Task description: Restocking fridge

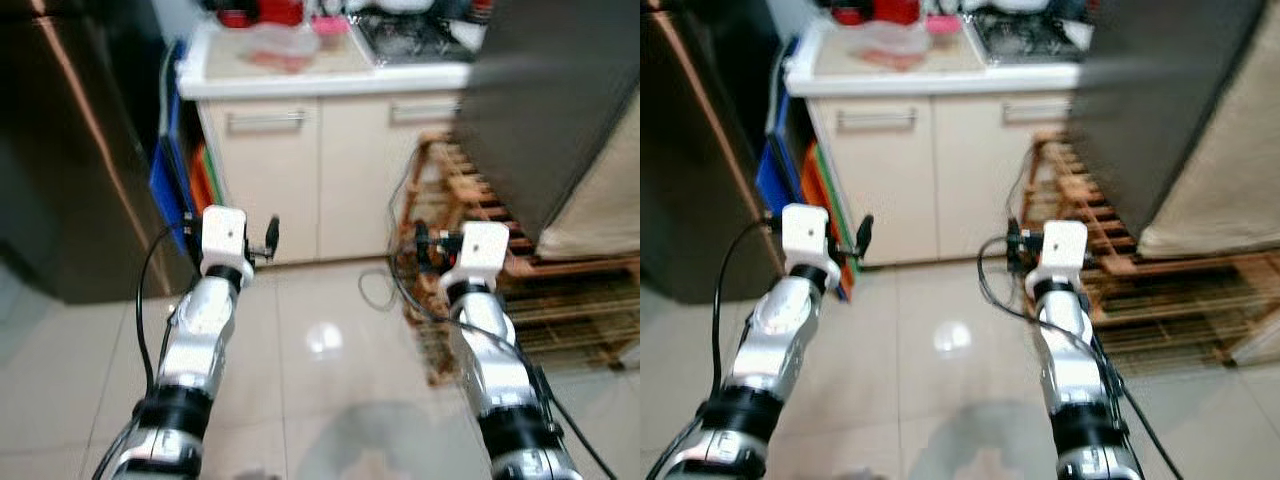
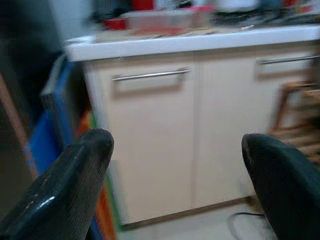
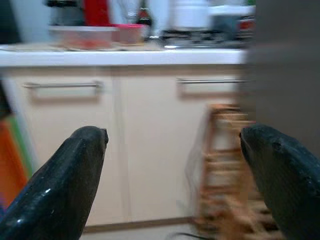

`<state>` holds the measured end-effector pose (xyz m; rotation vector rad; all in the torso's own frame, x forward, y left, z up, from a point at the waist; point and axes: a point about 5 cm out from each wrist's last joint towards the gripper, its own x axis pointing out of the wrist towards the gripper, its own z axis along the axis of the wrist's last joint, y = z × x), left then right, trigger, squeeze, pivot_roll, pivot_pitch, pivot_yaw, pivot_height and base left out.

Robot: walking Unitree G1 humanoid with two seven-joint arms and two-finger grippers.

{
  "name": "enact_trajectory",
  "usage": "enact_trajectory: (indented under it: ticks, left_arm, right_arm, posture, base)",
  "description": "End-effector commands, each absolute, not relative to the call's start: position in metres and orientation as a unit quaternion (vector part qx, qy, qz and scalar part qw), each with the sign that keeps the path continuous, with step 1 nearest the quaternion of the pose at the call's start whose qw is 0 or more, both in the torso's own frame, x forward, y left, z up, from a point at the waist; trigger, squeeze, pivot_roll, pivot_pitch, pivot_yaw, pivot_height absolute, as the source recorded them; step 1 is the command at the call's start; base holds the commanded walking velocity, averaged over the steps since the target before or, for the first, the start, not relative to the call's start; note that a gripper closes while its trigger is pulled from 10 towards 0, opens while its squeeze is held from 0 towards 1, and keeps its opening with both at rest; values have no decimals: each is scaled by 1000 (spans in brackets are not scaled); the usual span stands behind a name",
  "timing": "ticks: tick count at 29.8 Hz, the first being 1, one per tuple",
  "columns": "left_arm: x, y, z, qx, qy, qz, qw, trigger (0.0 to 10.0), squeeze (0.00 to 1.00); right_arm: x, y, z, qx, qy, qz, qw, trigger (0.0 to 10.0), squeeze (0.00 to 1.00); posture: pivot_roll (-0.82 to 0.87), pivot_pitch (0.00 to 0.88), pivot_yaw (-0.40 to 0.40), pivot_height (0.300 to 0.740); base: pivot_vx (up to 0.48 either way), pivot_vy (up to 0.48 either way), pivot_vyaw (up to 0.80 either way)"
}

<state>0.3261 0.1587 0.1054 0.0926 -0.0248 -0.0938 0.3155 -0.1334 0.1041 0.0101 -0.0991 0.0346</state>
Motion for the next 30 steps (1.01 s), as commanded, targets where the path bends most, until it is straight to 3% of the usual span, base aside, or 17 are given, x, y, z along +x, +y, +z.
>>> enact_trajectory:
  ticks: [1,30]
  left_arm:
    - [330,152,110,47,-18,-59,997,10000,0]
    - [325,162,114,7,-40,-37,998,10000,0]
  right_arm:
    - [316,-141,102,1,-47,6,999,10000,165]
    - [314,-133,107,8,-64,21,998,10000,173]
  posture:
    - [-69,5,31,740]
    - [-38,0,10,740]
  base:
    - [450,0,0]
    - [452,0,0]
